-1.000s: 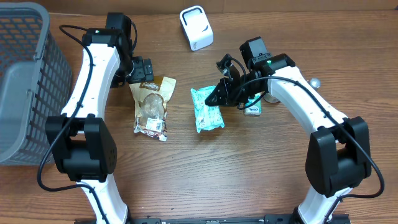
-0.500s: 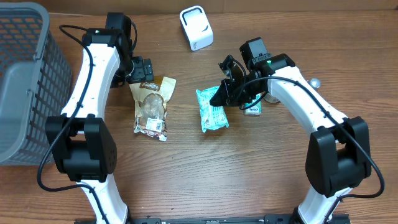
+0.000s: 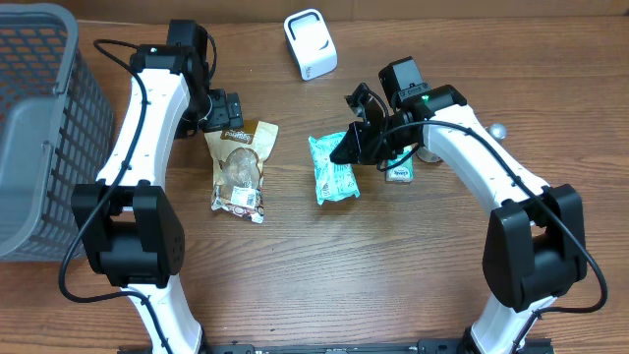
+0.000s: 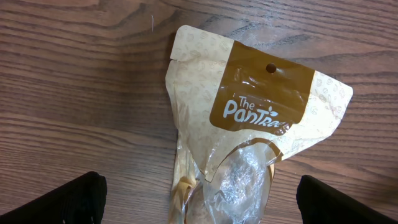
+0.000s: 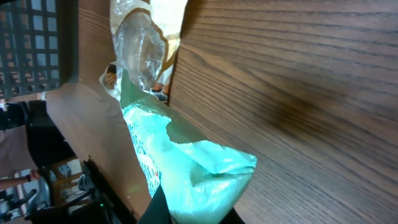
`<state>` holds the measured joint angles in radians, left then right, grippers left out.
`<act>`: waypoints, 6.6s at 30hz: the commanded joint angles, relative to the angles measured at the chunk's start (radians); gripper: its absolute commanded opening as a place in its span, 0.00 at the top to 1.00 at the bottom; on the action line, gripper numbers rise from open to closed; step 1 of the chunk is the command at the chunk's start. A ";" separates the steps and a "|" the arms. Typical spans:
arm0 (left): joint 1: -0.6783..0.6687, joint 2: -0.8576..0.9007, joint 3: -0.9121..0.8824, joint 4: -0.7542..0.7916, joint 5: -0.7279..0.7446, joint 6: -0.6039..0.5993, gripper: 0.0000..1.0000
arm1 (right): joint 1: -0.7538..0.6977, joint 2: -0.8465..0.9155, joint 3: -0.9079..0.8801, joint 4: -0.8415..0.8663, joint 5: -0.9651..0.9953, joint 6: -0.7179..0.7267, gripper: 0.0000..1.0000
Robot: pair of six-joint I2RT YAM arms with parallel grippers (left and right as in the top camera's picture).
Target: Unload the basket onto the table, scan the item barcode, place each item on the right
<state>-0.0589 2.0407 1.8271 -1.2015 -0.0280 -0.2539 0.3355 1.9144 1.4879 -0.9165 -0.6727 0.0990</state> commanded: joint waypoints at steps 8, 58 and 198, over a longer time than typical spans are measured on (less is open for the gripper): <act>-0.003 0.001 0.014 -0.002 -0.012 0.014 0.00 | 0.000 -0.012 0.005 -0.022 -0.048 0.017 0.96; -0.003 0.001 0.014 -0.002 -0.012 0.014 0.00 | 0.072 -0.003 0.718 0.258 0.653 -0.275 0.96; -0.003 0.001 0.014 0.002 -0.012 0.014 0.01 | 0.107 0.246 0.291 -0.192 0.575 -0.146 0.20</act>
<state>-0.0589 2.0407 1.8271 -1.2007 -0.0319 -0.2539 0.4385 2.1601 1.7779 -1.1351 -0.0669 -0.0517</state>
